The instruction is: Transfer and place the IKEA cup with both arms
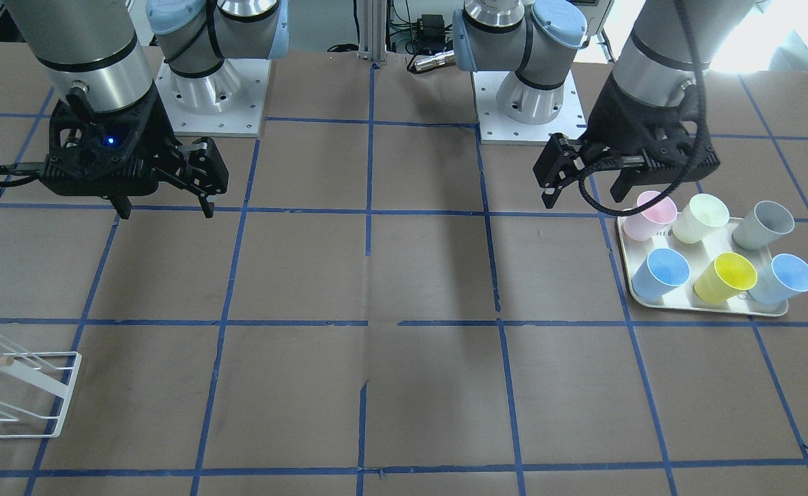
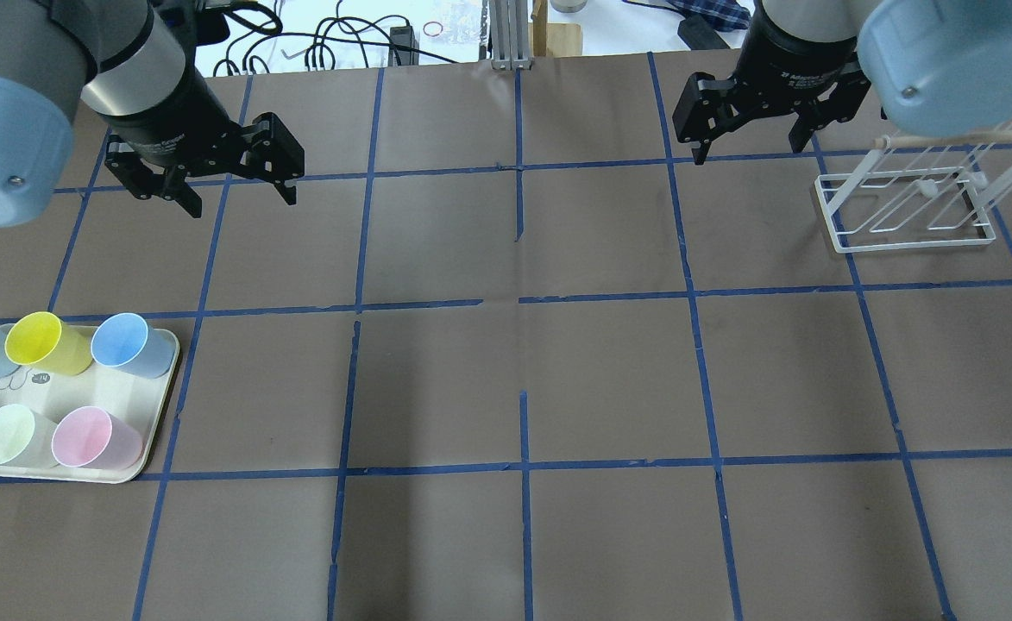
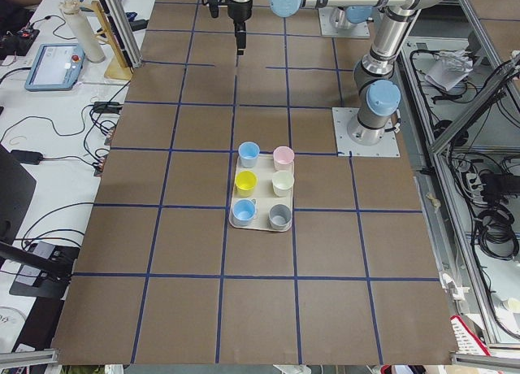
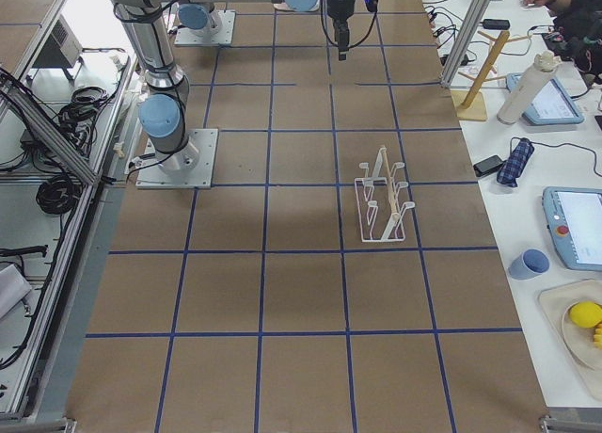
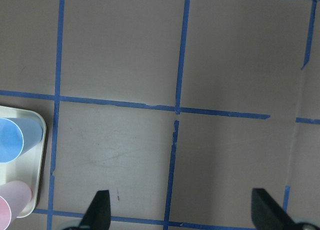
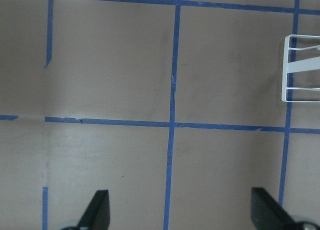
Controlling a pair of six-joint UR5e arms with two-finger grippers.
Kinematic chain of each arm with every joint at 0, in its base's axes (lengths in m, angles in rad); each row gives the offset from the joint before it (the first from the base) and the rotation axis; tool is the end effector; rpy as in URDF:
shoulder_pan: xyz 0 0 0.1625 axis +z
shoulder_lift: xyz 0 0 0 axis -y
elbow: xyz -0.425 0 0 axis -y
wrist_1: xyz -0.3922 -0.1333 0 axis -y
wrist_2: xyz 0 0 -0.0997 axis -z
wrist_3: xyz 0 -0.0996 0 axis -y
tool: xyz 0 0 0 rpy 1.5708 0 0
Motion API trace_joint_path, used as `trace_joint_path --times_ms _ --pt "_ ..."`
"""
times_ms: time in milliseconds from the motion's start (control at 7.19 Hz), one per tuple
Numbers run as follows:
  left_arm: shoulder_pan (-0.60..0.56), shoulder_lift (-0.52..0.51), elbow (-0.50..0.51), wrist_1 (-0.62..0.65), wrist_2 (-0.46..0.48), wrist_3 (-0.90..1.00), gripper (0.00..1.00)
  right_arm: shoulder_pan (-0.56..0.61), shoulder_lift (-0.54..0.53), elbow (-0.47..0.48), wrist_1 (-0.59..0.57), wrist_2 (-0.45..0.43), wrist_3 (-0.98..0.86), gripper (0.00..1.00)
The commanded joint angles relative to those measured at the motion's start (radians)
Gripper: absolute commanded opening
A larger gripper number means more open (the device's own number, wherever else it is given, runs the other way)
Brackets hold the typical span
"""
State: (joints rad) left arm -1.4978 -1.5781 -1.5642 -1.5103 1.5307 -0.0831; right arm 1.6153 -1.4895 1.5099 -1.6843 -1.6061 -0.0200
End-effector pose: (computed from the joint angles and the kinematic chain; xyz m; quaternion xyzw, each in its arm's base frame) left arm -0.1004 -0.5095 0.4938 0.0773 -0.9964 0.0298 0.0202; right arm 0.1535 -0.5288 0.4883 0.0314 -0.9983 0.0467 0.0171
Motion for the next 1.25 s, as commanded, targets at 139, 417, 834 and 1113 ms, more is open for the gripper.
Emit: trace_joint_path --times_ms 139,417,834,1113 --pt "-0.034 0.029 0.016 -0.056 0.060 0.011 1.00 0.000 -0.002 0.000 0.000 0.000 0.000 1.00" --pt "-0.035 0.029 0.016 -0.047 0.060 0.012 1.00 0.000 0.000 0.000 0.000 0.000 0.000 1.00" --pt "-0.035 0.030 0.015 -0.045 0.057 0.012 1.00 0.000 -0.002 0.001 -0.002 0.002 0.000 1.00" --pt "-0.035 0.030 0.013 -0.045 0.057 0.012 1.00 0.000 -0.002 0.001 0.000 0.002 0.000 1.00"
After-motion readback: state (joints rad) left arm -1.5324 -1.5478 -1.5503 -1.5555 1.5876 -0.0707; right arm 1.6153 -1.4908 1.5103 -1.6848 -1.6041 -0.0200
